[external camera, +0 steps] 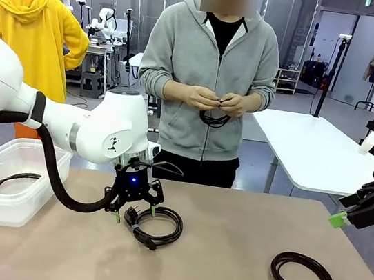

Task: Organize and store the cables.
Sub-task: Place the Power Cable into the Organizing box.

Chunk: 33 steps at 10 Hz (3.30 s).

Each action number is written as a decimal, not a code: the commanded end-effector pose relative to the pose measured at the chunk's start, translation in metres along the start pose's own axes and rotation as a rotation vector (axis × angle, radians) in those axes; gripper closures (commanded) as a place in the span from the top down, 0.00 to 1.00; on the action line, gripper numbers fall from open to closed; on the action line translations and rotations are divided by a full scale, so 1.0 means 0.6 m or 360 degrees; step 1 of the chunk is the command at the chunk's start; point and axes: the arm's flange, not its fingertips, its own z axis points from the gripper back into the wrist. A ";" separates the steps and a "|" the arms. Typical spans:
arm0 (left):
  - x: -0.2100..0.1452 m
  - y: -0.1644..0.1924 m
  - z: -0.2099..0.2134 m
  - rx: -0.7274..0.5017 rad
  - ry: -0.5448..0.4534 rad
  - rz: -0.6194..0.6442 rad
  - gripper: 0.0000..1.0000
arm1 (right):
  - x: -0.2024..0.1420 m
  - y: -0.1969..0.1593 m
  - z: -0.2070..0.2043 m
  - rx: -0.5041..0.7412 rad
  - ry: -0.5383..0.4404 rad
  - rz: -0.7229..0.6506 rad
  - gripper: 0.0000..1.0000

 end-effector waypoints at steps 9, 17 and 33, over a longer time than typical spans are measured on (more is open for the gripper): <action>0.035 -0.006 -0.090 0.0118 0.0028 0.0249 0.97 | 0.003 -0.003 0.000 -0.0001 -0.0006 -0.0018 1.00; 0.032 -0.019 -0.097 0.0191 0.0035 0.0243 0.07 | 0.003 -0.003 0.000 -0.0001 -0.0006 -0.0018 1.00; 0.014 0.012 0.151 0.0096 -0.0156 -0.0156 0.00 | 0.003 -0.003 0.000 -0.0001 -0.0006 -0.0018 1.00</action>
